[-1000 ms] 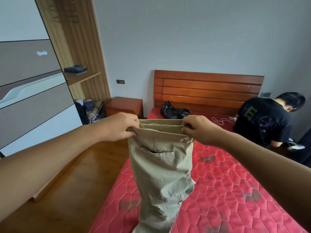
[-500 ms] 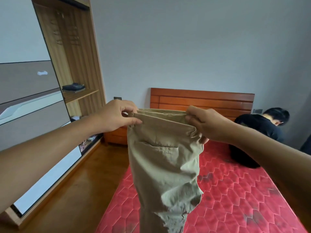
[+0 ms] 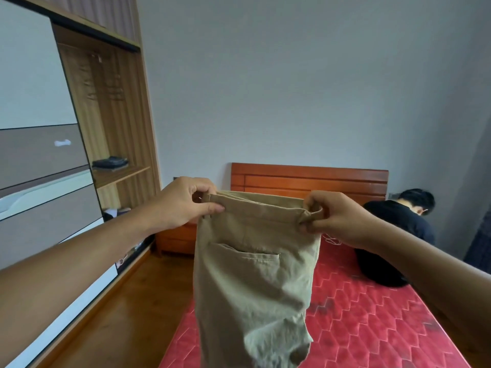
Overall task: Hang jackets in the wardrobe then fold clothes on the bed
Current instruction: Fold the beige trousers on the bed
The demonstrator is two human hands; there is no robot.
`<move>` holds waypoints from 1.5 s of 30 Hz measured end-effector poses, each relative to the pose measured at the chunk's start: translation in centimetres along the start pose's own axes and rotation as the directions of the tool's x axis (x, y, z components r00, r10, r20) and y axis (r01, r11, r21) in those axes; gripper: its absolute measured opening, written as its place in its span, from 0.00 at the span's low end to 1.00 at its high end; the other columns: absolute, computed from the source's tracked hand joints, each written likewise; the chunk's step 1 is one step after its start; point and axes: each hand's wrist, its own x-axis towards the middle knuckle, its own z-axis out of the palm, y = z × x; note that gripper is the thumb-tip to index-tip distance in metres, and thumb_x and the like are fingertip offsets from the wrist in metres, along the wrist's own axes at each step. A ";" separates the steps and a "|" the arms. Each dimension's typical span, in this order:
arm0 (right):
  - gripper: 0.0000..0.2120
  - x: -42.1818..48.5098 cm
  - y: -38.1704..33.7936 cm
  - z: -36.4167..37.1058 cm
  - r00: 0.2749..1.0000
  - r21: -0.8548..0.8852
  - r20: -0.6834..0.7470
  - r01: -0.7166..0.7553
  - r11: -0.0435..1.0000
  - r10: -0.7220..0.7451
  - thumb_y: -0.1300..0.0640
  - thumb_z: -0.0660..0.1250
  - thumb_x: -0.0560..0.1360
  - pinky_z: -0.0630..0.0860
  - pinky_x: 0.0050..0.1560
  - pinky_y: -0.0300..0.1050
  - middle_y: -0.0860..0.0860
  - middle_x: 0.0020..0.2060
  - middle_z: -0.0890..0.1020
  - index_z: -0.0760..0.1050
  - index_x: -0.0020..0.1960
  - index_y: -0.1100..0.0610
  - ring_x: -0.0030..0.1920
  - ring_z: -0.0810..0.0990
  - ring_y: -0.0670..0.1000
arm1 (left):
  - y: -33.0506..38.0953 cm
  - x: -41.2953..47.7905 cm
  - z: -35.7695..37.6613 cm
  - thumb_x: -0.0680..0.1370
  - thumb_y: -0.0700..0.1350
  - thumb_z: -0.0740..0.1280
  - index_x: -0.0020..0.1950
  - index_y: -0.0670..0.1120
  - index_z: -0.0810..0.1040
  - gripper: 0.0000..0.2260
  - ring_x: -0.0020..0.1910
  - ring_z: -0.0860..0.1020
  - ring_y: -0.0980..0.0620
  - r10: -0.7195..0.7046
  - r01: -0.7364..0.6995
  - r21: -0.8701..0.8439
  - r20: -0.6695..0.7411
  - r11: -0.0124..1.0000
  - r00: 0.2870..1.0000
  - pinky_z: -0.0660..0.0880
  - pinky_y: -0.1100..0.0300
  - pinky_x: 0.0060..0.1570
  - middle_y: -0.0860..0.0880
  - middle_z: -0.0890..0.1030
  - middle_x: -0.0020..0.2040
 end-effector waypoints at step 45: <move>0.22 -1.3 11.3 15.0 0.826 0.745 0.253 -0.498 0.444 0.503 0.38 0.63 0.81 0.82 0.52 0.60 0.60 0.49 0.86 0.77 0.64 0.53 0.49 0.84 0.61 | 7.8 6.3 -6.0 0.74 0.43 0.76 0.49 0.50 0.84 0.05 0.44 0.82 0.57 -0.035 -0.060 0.442 0.205 0.895 0.978 0.75 0.59 0.45 0.54 0.85 0.44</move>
